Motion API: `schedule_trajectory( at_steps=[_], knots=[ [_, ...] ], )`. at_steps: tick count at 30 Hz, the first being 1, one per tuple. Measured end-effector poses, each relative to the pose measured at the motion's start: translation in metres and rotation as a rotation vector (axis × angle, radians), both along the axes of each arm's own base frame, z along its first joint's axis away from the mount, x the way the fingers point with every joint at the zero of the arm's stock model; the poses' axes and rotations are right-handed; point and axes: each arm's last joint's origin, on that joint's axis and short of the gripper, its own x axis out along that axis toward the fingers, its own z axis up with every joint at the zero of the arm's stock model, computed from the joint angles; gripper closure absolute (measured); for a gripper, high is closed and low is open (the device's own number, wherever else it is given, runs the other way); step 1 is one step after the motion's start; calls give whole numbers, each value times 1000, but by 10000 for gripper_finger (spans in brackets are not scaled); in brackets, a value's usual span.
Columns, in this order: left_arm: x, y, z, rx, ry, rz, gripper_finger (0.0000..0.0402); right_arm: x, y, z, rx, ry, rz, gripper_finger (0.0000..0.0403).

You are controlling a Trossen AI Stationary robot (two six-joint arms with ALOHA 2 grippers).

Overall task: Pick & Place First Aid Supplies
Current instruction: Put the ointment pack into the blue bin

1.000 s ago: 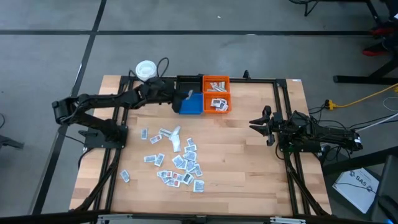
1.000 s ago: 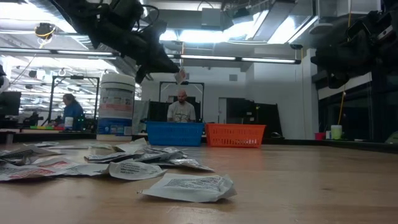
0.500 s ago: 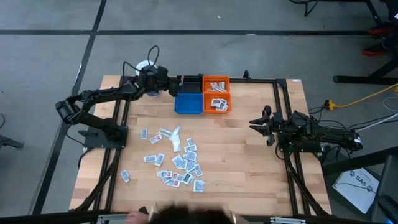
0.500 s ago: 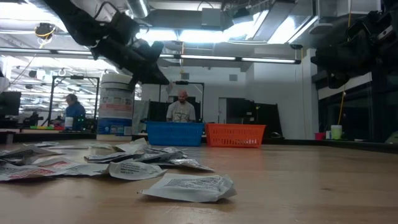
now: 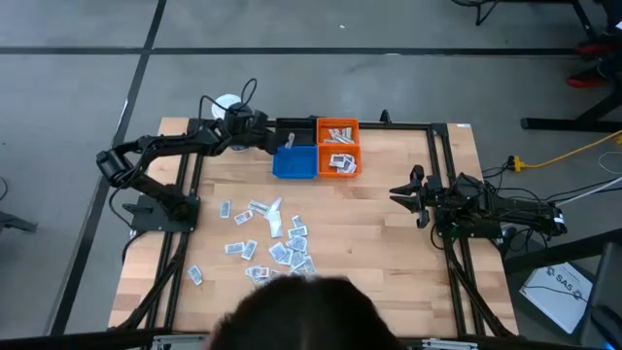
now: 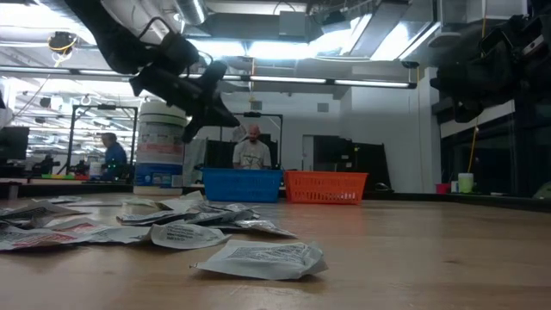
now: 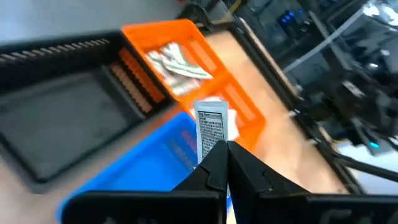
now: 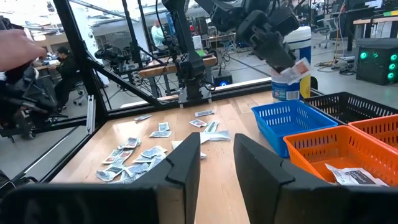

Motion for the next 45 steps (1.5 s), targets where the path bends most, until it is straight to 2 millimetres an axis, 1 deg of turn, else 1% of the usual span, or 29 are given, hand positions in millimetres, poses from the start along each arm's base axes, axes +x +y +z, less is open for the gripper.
schedule_trajectory(
  at_steps=[5,11,15,18,22,26,31,36,41,45],
  knots=[
    [7,-11,-1,-81,-13,-64,400,0,0,0,0,1,0,303],
    [6,-22,-14,-205,109,-40,400,0,0,0,0,0,0,303],
    [4,-25,-20,-209,203,42,400,0,0,0,0,0,0,303],
    [4,-23,-21,-189,210,74,400,0,0,0,0,0,0,303],
    [5,-22,-24,-172,224,65,398,0,0,0,0,0,0,303],
    [6,-24,-24,-157,229,50,378,0,0,0,0,0,0,303],
    [7,-25,-23,-122,226,30,330,0,0,0,0,1,0,303],
    [14,-26,-16,-72,156,10,288,0,0,0,0,0,0,303],
    [25,-33,-8,-12,72,-31,275,0,0,0,0,0,0,303],
    [34,-47,0,39,16,-89,277,0,0,0,0,0,0,303]
  ],
)
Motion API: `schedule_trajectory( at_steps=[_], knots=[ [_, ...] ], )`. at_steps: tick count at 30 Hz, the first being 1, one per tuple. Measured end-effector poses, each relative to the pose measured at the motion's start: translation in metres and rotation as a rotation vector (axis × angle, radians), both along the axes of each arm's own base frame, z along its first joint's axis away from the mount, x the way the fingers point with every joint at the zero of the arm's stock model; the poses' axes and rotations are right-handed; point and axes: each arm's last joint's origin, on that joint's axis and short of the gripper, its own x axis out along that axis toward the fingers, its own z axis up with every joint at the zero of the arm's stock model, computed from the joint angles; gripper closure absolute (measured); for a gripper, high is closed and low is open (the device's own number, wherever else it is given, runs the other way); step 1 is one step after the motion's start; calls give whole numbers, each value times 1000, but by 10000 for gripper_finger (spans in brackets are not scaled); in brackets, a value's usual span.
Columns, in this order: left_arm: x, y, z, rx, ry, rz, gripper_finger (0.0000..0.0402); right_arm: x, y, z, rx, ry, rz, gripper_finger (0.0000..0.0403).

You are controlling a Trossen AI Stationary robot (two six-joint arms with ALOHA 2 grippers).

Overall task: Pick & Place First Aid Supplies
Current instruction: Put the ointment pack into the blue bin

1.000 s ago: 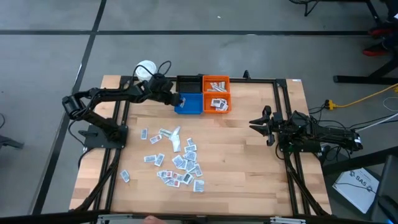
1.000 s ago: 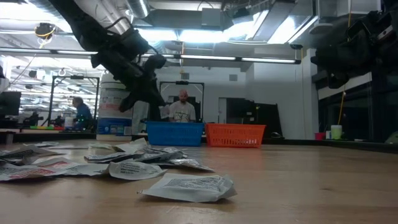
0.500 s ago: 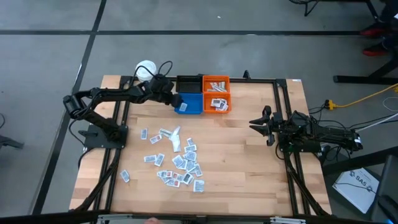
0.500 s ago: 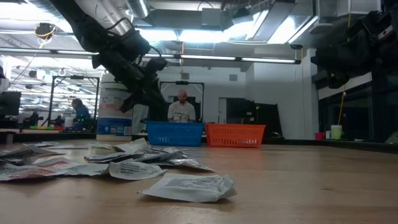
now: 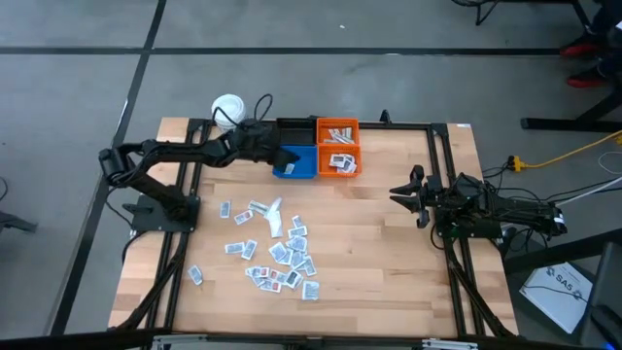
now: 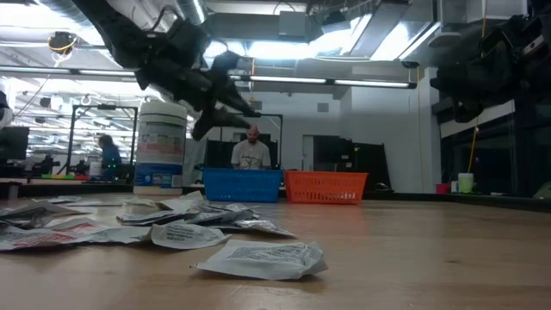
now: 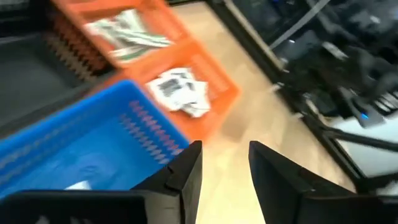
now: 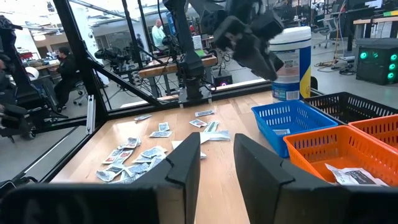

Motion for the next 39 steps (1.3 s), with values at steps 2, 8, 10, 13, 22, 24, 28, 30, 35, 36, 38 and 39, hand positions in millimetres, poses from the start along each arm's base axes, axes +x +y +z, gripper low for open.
schedule_trajectory(
  at_steps=[2,8,10,13,22,24,28,30,35,36,38,39],
  knots=[
    [4,-10,6,61,-16,-42,281,0,0,0,0,1,0,303],
    [8,-49,28,267,-20,-124,297,0,0,0,0,1,0,303],
    [7,-62,36,304,25,-170,302,0,0,0,0,0,0,303],
    [1,-80,44,338,147,-244,308,0,0,0,0,0,0,303],
    [-25,-119,47,306,526,-428,315,0,0,0,0,0,0,303],
    [-31,-127,44,271,584,-458,315,0,0,0,0,0,0,303],
    [-48,-140,35,231,766,-544,315,0,0,0,0,0,0,303],
    [-57,-146,32,216,861,-581,316,0,0,0,0,0,0,303],
    [-79,-160,35,213,950,-599,316,0,0,0,0,0,0,303],
    [-85,-162,33,213,956,-604,316,0,0,0,0,0,0,303],
    [-97,-165,28,213,962,-603,316,0,0,0,0,1,0,303],
    [-101,-165,23,215,959,-606,316,0,0,0,0,0,0,303]
  ],
)
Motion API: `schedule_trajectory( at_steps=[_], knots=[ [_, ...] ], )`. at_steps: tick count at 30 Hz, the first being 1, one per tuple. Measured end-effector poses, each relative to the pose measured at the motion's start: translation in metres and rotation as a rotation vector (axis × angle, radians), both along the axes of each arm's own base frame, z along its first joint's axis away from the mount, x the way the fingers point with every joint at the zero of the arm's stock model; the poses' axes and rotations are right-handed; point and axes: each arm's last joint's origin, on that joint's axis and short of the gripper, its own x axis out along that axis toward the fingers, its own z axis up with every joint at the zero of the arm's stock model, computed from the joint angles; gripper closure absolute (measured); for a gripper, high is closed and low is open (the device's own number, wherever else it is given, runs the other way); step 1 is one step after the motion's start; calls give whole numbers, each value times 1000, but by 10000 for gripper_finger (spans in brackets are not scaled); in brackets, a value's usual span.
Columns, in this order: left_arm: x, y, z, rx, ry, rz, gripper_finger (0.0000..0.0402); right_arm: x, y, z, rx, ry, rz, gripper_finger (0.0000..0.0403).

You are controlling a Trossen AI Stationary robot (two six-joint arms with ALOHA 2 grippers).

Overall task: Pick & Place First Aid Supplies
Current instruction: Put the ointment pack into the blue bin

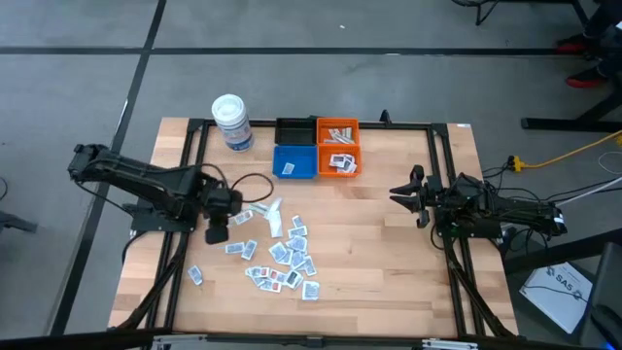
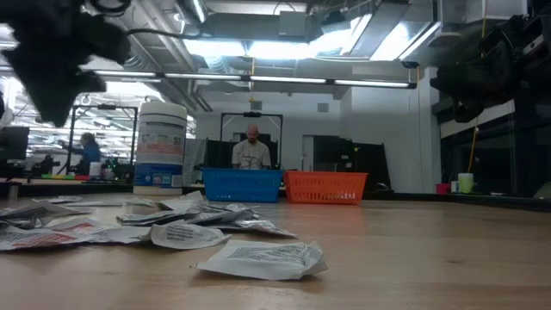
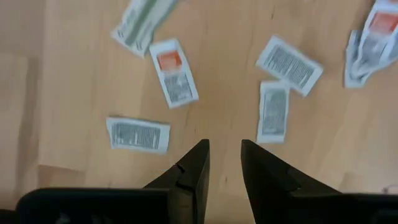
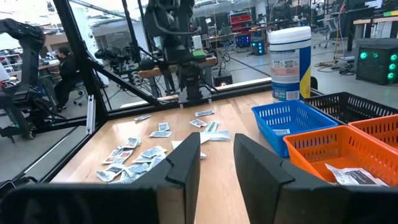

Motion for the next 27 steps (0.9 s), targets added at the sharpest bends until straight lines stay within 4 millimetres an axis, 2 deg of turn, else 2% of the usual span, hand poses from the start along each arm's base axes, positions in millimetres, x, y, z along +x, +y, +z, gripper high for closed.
schedule_trajectory(
  at_steps=[3,8,12,16,20,27],
  knots=[
    [-12,0,-15,1,-3,-20,316,0,0,0,0,0,0,303],
    [-19,4,-34,60,-32,-11,316,0,0,0,0,0,0,303],
    [-13,8,-39,76,-28,57,316,0,0,0,0,0,0,303],
    [-6,10,-43,-34,-4,212,316,0,0,0,0,0,0,303],
    [0,15,-51,-61,59,336,316,0,0,0,0,0,0,303],
    [13,26,-64,-48,133,430,316,0,0,0,0,1,0,303]
  ],
)
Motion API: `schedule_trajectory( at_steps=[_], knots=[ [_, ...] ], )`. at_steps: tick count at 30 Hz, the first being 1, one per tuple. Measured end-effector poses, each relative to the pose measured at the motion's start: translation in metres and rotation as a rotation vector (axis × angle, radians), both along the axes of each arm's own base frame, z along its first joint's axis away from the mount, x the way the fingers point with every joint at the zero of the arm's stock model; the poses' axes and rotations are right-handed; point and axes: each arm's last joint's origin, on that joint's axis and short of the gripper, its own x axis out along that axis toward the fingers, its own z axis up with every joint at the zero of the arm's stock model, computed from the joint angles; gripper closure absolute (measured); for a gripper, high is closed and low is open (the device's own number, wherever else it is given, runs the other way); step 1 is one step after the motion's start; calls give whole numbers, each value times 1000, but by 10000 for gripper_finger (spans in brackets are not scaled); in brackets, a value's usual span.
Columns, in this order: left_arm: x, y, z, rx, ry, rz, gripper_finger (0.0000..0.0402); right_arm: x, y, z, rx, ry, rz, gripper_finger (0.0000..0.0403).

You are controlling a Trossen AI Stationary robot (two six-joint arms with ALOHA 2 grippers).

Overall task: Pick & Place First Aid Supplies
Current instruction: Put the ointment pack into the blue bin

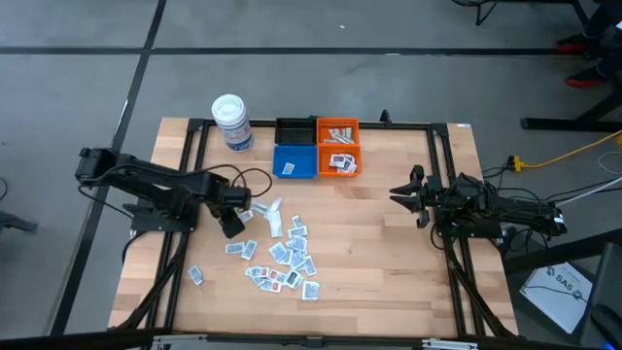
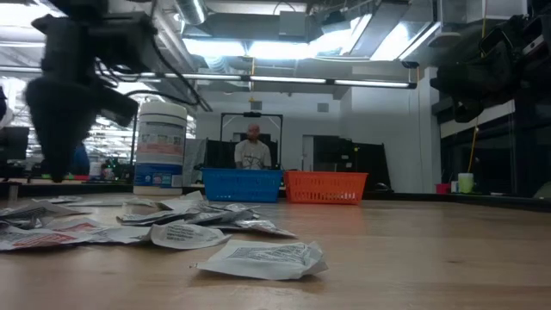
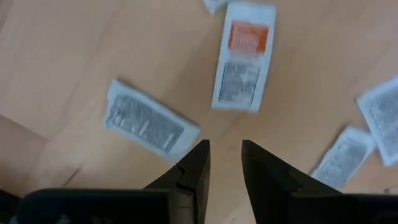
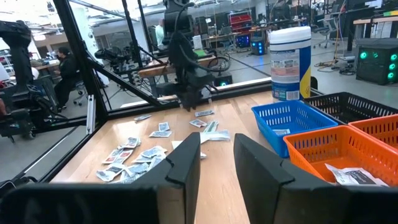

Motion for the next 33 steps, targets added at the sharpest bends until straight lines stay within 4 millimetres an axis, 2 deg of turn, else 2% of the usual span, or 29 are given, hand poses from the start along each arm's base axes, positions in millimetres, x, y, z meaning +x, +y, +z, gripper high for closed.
schedule_trajectory(
  at_steps=[7,12,17,21,33],
  knots=[
    [24,23,2,5,33,19,316,0,0,0,0,0,0,303],
    [34,42,11,-11,73,103,316,0,0,0,0,0,-1,303],
    [25,49,16,8,165,156,315,0,0,0,0,-1,0,303],
    [17,48,11,-24,197,164,306,0,0,0,0,0,0,303],
    [12,54,4,1,234,141,232,0,0,0,0,-1,0,303]
  ],
)
